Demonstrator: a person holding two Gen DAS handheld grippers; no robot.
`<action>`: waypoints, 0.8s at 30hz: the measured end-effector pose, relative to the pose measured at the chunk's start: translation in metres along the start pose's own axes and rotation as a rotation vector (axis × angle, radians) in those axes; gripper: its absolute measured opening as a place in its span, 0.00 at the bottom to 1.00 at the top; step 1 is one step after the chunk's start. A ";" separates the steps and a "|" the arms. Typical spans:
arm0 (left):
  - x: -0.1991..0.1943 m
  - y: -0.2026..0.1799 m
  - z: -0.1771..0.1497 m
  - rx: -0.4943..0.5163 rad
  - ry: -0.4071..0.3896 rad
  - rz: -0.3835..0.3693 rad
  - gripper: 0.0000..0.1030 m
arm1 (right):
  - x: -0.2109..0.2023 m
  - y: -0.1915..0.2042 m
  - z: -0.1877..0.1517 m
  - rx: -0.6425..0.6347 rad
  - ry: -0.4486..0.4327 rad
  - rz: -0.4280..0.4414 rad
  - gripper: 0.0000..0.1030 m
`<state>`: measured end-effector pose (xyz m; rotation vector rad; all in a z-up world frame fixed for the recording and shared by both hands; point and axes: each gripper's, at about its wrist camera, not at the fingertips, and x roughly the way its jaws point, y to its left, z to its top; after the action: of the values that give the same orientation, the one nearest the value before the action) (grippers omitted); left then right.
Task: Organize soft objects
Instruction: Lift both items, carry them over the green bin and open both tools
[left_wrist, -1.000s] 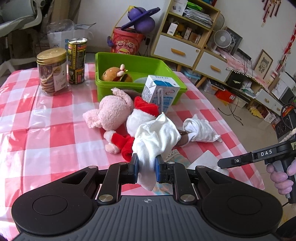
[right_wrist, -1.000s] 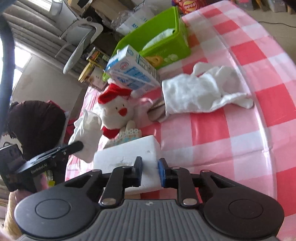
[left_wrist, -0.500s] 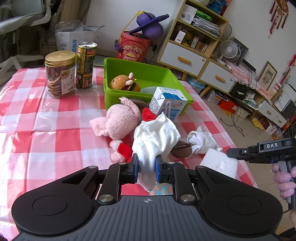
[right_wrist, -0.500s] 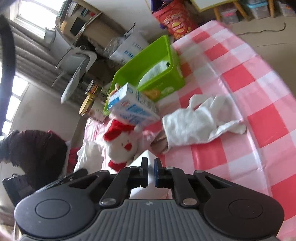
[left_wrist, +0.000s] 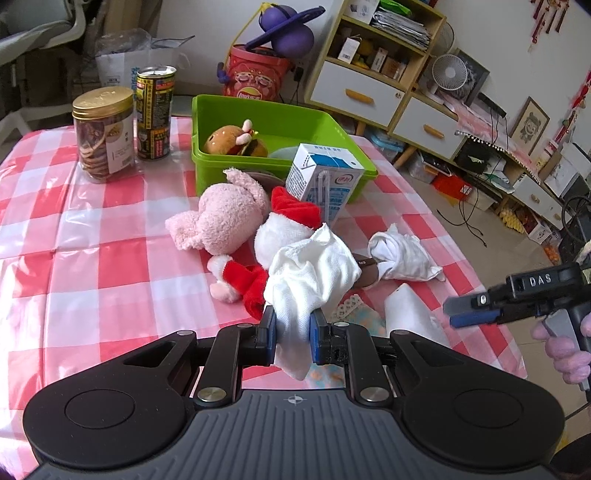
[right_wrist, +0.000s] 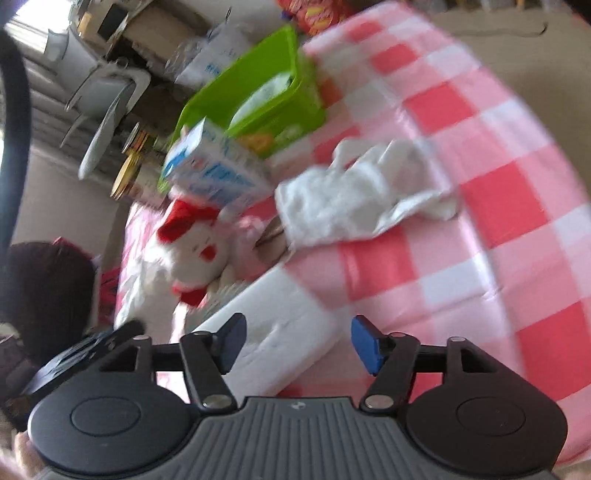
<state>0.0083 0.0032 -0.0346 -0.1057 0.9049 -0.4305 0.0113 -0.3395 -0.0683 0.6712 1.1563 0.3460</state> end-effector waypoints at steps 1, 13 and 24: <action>0.000 0.000 0.000 0.002 -0.001 0.002 0.15 | 0.003 0.001 -0.001 0.018 0.030 0.009 0.37; 0.000 -0.001 0.001 -0.002 -0.002 0.012 0.15 | 0.023 -0.015 -0.010 0.245 0.070 0.111 0.06; -0.012 0.006 0.014 -0.049 -0.058 0.009 0.15 | -0.007 0.002 0.000 0.212 -0.066 0.124 0.00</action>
<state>0.0147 0.0123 -0.0191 -0.1579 0.8585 -0.3949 0.0092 -0.3423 -0.0622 0.9364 1.0997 0.3062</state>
